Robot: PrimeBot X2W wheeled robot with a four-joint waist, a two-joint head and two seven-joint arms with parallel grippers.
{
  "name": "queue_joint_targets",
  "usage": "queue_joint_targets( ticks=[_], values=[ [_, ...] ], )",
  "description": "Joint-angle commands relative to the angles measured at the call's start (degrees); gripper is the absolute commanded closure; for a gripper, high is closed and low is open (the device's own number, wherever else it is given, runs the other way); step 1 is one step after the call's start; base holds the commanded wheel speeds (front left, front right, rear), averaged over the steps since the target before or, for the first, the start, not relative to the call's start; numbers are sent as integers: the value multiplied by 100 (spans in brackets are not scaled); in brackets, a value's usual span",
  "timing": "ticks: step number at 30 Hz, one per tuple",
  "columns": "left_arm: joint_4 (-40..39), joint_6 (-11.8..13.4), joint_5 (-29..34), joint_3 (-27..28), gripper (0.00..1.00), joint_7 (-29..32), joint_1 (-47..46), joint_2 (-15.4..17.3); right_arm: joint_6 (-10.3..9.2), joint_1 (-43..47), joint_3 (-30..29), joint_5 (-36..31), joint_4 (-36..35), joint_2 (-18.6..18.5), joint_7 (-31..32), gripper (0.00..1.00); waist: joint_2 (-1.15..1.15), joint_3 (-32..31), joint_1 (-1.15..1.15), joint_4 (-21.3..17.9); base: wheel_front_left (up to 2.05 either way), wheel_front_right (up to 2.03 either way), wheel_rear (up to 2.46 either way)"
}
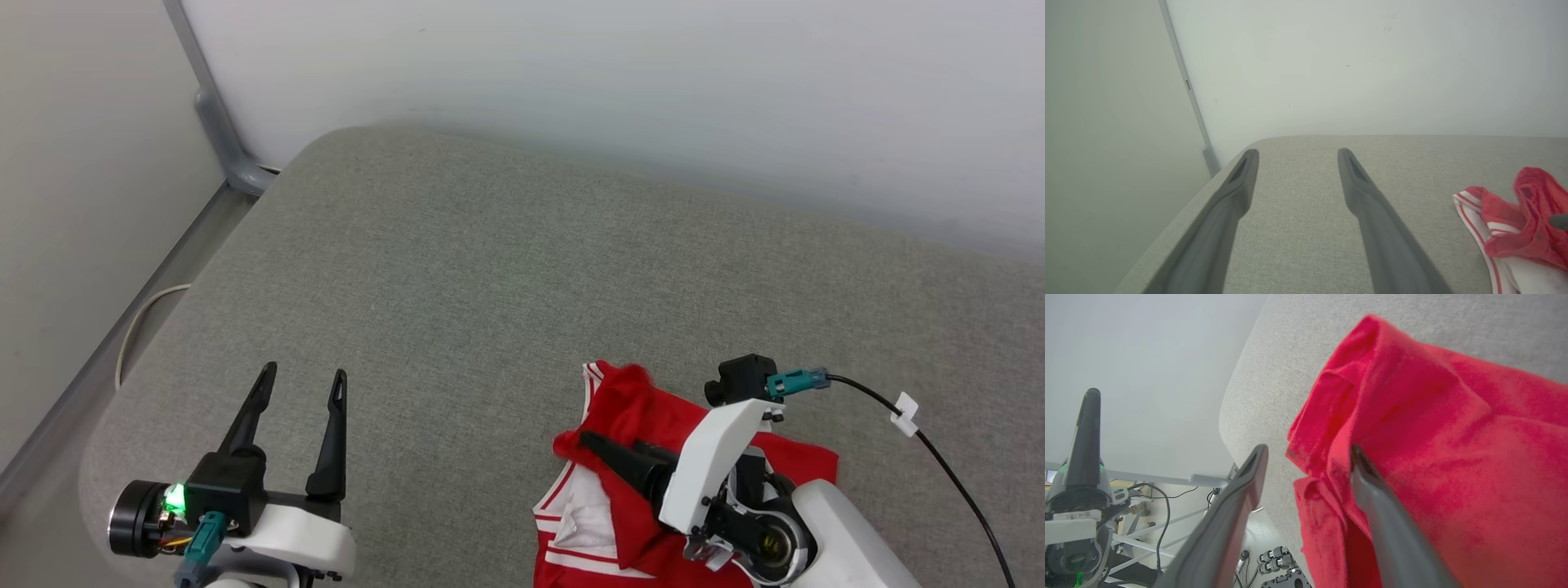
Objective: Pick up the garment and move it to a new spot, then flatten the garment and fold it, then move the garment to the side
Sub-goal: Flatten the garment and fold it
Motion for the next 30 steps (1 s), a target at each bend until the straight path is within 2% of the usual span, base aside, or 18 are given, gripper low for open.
queue_joint_targets(
  ticks=[1, 7, 10, 15, 17, 18, 19, 22, 23, 27, 30],
  values=[
    [34, 7, 22, 16, 0, -13, 6, -8, -3, -137, 152, 197, 38, 5, -54, 0, 0, -28, 0, -22, 0, 0, 0],
    [65, -33, 43, 15, 0, -12, 19, -19, -3, -358, 562, 721, 41, 5, -213, 0, 0, -135, 0, -115, 0, 0, 0],
    [60, -36, 49, 22, 0, -12, 30, -20, -3, -459, 658, 772, 12, 5, -298, 0, 0, -164, 0, -158, 0, 0, 0],
    [-57, -58, -6, -6, 0, -12, 43, -75, -3, -860, 435, -422, -148, -26, -689, 0, 0, -214, 0, -365, 0, 0, 0],
    [-110, -76, -11, -29, 0, -12, 14, -99, -4, -934, 363, -1077, -362, -288, -821, 0, 0, -212, 0, -456, 0, 0, 0],
    [-110, -76, -11, -29, 0, -12, 14, -99, -4, -934, 363, -1077, -362, -288, -821, 0, 0, -212, 0, -456, 0, 0, 0],
    [-172, -87, -42, -44, 0, -12, -20, -136, -5, -993, 295, -1758, -647, -604, -1064, 0, 0, -202, 0, -559, 0, 0, 0],
    [-258, -102, -90, -40, 0, -12, -53, -167, -4, -893, 66, -2545, -1041, -1000, -1487, 0, 0, -177, 0, -719, 0, 0, 0],
    [-258, -102, -90, -40, 0, -12, -53, -167, -4, -893, 66, -2545, -1041, -1000, -1487, 0, 0, -177, 0, -719, 0, 0, 0],
    [-381, -114, -151, -54, 0, -12, -100, -235, -5, -579, -411, -3343, -1484, -1482, -2004, 0, 0, -123, 0, -923, 0, 0, 0],
    [-447, -136, -155, -63, 0, -12, -113, -278, -4, -202, -868, -3668, -1801, -1559, -2318, 0, 0, -83, 0, -1051, 0, 0, 0]
  ],
)
